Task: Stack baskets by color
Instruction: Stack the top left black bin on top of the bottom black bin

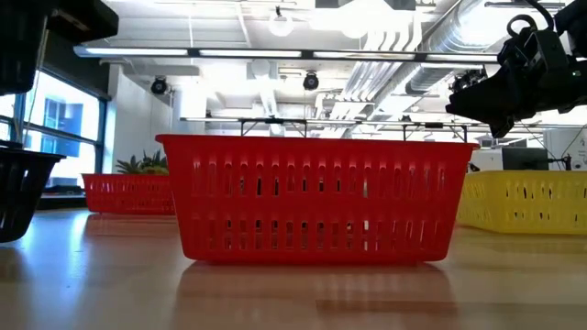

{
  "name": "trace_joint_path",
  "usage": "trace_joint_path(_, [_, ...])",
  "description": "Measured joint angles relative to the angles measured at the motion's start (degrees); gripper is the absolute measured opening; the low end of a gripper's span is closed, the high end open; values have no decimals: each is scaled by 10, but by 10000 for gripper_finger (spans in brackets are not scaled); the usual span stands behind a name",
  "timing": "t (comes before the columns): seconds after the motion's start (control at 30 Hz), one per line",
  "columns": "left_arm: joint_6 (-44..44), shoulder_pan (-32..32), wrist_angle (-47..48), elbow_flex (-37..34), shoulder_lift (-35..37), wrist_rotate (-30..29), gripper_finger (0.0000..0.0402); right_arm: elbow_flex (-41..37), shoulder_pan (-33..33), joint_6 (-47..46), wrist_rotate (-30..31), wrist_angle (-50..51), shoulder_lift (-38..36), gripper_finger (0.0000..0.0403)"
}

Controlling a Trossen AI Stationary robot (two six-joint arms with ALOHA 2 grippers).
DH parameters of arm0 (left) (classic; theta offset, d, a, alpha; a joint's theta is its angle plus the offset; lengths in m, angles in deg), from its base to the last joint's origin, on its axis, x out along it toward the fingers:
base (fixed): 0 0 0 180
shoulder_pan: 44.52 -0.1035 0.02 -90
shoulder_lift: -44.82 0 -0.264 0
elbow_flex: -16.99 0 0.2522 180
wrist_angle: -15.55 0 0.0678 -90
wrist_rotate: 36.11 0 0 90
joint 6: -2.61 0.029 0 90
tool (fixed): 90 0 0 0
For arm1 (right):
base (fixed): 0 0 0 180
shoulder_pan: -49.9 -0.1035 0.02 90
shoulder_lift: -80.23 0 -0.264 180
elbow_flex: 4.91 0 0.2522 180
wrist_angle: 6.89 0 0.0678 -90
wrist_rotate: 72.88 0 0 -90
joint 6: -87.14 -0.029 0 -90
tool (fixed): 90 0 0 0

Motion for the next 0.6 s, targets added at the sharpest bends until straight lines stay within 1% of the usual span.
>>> trace_joint_path(0.23, [19,-4,-34,0,-5,2,0,0,0,0,0,0,0,110])
trace_joint_path(0.5, [15,-4,-34,0,-7,2,0,0,0,0,0,0,0,110])
trace_joint_path(0.6, [20,-8,-34,0,-18,13,0,0,0,0,0,0,0,110])
